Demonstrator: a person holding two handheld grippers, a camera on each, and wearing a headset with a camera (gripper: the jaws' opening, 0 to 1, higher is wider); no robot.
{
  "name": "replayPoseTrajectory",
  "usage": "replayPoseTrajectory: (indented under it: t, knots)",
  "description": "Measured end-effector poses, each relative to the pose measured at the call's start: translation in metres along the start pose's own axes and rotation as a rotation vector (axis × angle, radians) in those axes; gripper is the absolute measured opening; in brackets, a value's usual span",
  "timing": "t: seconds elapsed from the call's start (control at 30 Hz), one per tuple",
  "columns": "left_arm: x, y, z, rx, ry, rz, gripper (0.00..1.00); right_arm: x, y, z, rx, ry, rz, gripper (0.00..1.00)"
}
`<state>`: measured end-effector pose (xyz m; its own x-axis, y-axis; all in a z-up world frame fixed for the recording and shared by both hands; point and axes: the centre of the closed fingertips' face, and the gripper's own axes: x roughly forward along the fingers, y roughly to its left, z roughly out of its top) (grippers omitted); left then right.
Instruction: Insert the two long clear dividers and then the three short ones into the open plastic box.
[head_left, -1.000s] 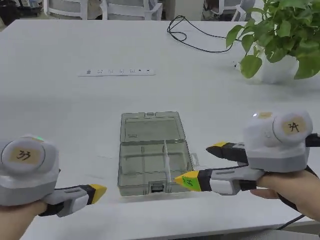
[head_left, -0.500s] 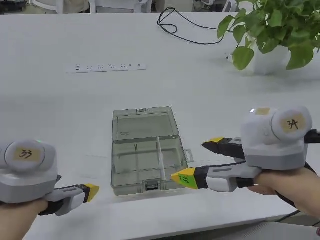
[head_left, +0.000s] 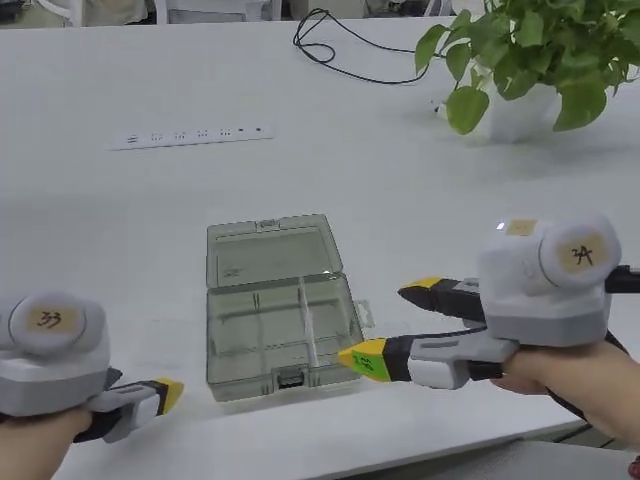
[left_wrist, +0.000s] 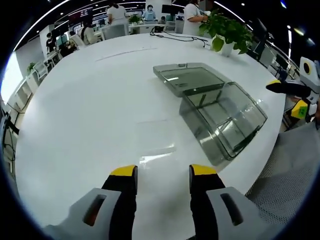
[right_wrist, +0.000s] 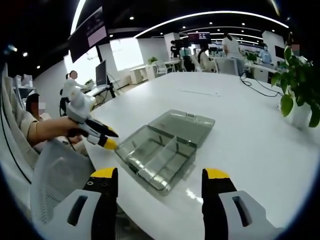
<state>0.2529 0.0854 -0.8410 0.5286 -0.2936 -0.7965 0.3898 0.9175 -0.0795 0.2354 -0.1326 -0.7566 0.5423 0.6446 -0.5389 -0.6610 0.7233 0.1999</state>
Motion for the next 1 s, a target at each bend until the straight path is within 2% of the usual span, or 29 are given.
replayPoseTrajectory:
  t: [0.1, 0.2, 0.53, 0.77, 0.93, 1.0]
  knots:
    - [0.0021, 0.0011, -0.0036, -0.004, 0.025, 0.0, 0.39, -0.0007, -0.0013, -0.0003, 0.001, 0.0, -0.005, 0.69]
    - [0.0024, 0.0008, -0.0023, 0.005, 0.018, 0.0, 0.37, -0.0011, -0.0026, 0.0002, 0.005, -0.001, -0.009, 0.68]
    - [0.0025, 0.0032, -0.0028, 0.036, 0.037, 0.026, 0.33, 0.0016, -0.0023, -0.0009, 0.003, 0.006, -0.008, 0.67]
    - [0.0026, 0.0016, -0.0042, 0.059, 0.081, 0.039, 0.32, 0.0016, -0.0023, -0.0017, -0.003, 0.016, -0.013, 0.67]
    - [0.0014, 0.0019, -0.0053, 0.046, 0.11, 0.048, 0.32, 0.0014, -0.0029, -0.0027, 0.006, 0.026, -0.022, 0.66]
    - [-0.0003, 0.0027, -0.0048, 0.034, 0.108, 0.049, 0.31, 0.0013, -0.0032, -0.002, 0.01, 0.026, -0.026, 0.65]
